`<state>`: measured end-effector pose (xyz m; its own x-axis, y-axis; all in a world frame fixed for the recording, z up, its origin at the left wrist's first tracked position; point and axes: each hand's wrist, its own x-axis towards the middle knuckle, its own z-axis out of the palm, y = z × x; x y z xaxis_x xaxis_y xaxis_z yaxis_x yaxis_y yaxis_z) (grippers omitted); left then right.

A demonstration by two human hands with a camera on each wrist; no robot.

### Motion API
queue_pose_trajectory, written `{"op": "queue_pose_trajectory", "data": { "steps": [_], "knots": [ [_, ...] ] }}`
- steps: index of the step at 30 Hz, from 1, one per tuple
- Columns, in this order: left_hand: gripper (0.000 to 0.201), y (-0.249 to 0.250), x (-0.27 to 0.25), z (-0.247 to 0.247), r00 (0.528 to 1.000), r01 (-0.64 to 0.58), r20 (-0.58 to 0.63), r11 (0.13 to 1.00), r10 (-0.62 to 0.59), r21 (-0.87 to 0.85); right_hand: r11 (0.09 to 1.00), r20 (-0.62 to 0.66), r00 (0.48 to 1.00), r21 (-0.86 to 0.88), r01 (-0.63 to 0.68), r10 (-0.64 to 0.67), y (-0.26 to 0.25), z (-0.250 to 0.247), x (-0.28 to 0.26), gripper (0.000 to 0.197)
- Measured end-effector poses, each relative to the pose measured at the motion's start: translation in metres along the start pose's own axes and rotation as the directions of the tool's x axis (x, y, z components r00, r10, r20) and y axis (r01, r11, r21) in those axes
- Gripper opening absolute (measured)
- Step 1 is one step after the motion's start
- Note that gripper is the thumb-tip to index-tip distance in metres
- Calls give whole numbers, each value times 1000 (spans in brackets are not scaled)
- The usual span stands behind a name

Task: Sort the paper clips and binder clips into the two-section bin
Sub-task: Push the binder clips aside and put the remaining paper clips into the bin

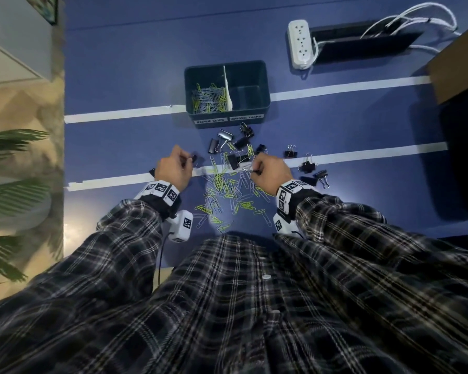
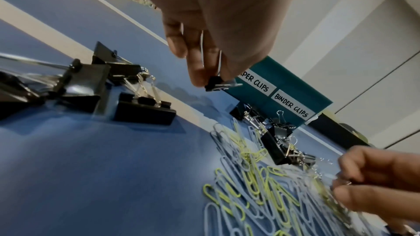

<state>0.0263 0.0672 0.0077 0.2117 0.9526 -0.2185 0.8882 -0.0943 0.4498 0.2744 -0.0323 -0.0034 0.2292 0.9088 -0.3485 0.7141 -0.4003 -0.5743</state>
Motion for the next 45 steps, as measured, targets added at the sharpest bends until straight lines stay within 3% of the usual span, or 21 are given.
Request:
{"op": "queue_pose_trajectory", "data": {
  "steps": [3,6,10,13,18,20,23,26,30,33,37,41,43,45],
  "knots": [
    [15,-10,3,2,1000,3,5,977,-4,213,993,-64,997,111,-30,38,5,-9,-3,12],
    [17,-13,4,2,1000,10,7,953,-13,304,979,-241,957,158,-128,164,18,-23,1,10],
    [26,8,5,8,983,-182,65,933,170,310,974,-395,893,18,-227,216,40,-44,11,16],
    [32,42,8,20,946,-310,179,921,272,236,953,-399,897,-143,-267,192,50,-54,18,19],
    [45,77,15,40,889,-404,337,878,311,255,932,-378,909,-235,-277,175,54,-54,20,30],
    [43,80,17,44,880,-421,353,866,318,269,944,-361,927,-257,-206,104,47,-53,20,38],
    [43,79,15,44,884,-430,328,854,333,292,966,-229,972,-259,-17,-45,27,-46,22,49],
    [47,70,13,36,895,-428,277,848,349,312,960,-90,991,-272,70,-98,10,-33,27,52],
    [49,50,11,16,908,-411,221,859,356,306,939,-25,994,-333,91,-105,4,-20,35,35],
    [48,35,10,4,930,-364,173,875,324,320,952,-49,997,-305,42,-59,8,-19,38,24],
    [37,5,10,-7,990,-136,8,944,140,301,982,-155,988,-184,-48,19,16,-31,42,26],
    [41,-20,9,-10,1000,-25,-5,919,29,392,991,-245,966,-84,-102,79,25,-47,47,29],
    [43,-20,9,-9,1000,-7,-11,908,13,420,986,-256,963,-117,-117,84,28,-52,49,28],
    [44,-11,12,-7,999,-39,-12,918,47,394,956,-270,961,-261,-134,61,28,-54,49,27]
  ]
}}
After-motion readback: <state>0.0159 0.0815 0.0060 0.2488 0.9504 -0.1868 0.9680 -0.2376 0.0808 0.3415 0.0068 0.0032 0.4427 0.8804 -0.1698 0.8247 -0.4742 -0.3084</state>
